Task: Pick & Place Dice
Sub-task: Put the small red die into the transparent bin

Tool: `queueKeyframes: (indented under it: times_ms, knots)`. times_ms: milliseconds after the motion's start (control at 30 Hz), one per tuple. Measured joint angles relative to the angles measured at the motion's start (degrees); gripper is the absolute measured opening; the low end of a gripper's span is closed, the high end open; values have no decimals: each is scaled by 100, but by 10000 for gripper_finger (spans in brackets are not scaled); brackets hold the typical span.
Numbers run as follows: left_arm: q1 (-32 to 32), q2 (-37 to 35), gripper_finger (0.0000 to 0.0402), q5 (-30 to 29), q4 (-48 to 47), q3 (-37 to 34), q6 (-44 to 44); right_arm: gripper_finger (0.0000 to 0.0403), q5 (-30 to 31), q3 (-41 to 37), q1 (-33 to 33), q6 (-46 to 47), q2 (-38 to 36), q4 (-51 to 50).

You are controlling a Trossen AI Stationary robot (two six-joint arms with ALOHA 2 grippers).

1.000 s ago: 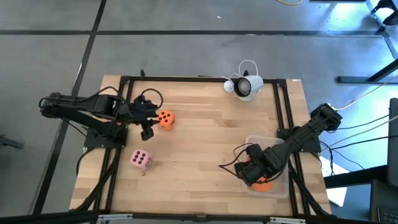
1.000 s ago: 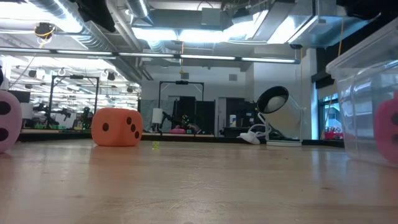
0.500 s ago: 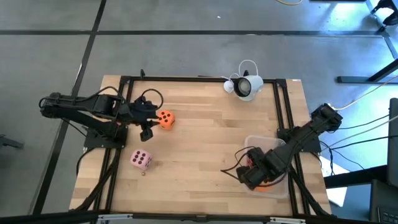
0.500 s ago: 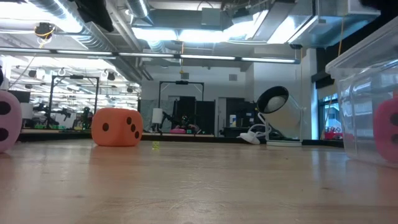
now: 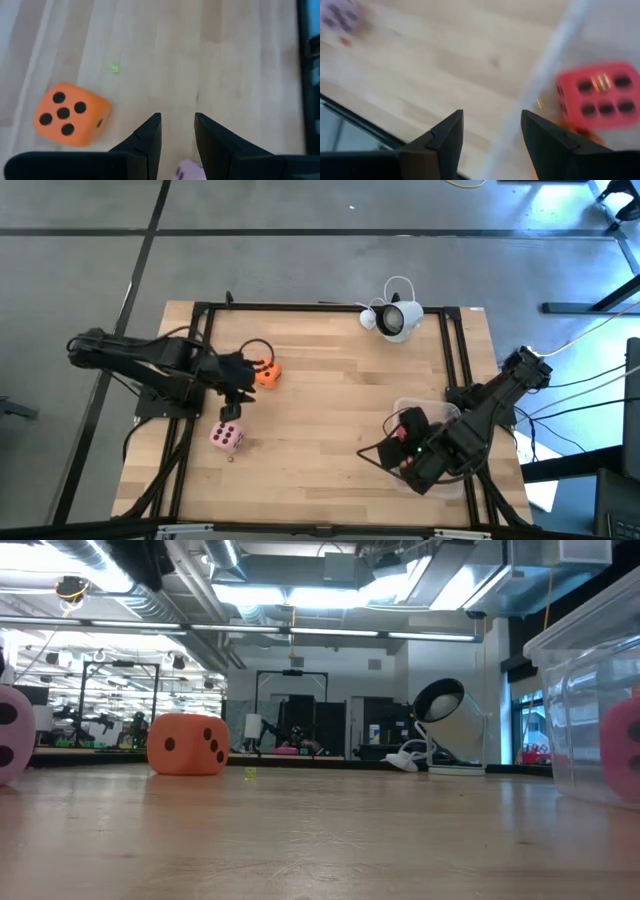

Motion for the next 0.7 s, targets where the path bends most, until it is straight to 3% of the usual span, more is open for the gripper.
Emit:
queueKeyframes:
  times_ms: [167,267,500,567,700]
  knots:
    - [-475,499,112,68,-192,0,471,184,708,44,-55,-224,0,7]
    - [-858,808,114,86,-598,0,402,179,762,46,-81,-366,0,0]
    - [-2241,1255,100,49,-1159,-2,1275,171,1082,46,-166,-773,0,-67]
    - [-2508,1310,95,-97,-1157,-2,618,170,1092,46,-208,-807,0,-63]
    - [-2723,1292,88,-359,-1261,-2,-1543,169,1006,46,-232,-818,0,-59]
